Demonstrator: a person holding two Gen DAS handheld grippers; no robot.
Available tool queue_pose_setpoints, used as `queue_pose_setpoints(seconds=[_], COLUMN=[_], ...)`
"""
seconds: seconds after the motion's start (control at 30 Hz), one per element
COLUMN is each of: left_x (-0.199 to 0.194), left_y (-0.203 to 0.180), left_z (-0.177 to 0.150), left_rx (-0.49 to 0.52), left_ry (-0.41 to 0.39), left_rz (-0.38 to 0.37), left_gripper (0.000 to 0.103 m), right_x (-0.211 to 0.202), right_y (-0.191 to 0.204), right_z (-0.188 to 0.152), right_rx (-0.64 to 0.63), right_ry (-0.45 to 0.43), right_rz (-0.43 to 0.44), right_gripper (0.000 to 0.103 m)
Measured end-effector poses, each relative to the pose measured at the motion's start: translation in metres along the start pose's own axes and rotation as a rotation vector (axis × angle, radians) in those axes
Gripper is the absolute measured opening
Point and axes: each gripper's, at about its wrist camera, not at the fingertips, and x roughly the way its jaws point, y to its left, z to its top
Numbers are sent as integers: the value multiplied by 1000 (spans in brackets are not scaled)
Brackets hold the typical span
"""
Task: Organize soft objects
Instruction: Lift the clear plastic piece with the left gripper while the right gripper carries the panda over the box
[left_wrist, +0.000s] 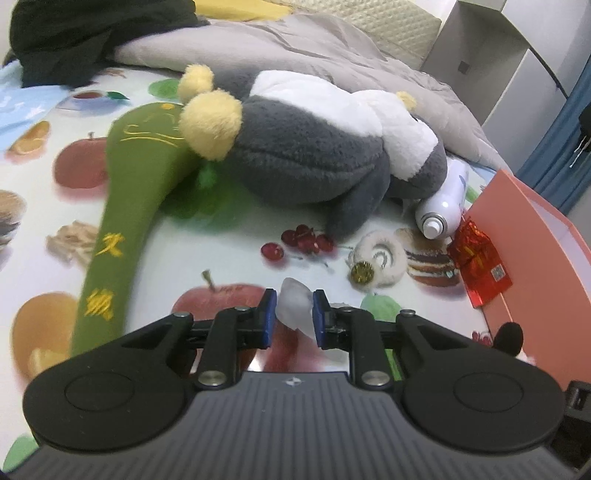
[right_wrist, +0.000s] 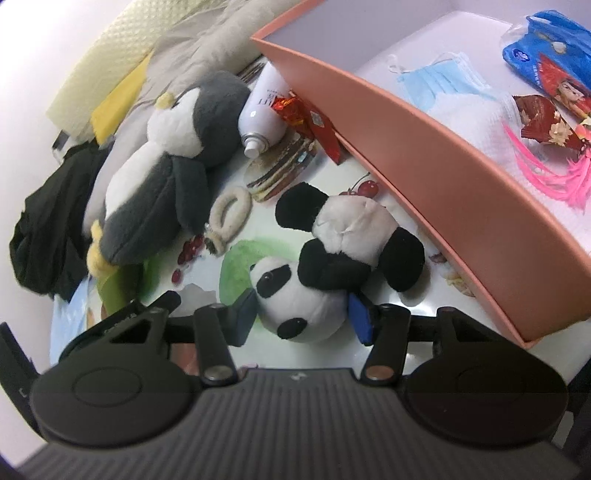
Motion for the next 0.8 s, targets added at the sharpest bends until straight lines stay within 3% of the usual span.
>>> queue_pose_setpoints(seconds=[0.43, 0.8], left_x=[-66, -114], left_y=[0, -12], left_z=[-41, -53], left_rx=[-19, -19], left_ry=[4, 5], left_rz=[12, -4], left_gripper=[24, 24], right_x=[-27, -65], right_y=[8, 20], right_z=[-16, -28], right_rx=[-303, -514], right_ry=[36, 29], right_rz=[18, 27], right_gripper=[55, 55])
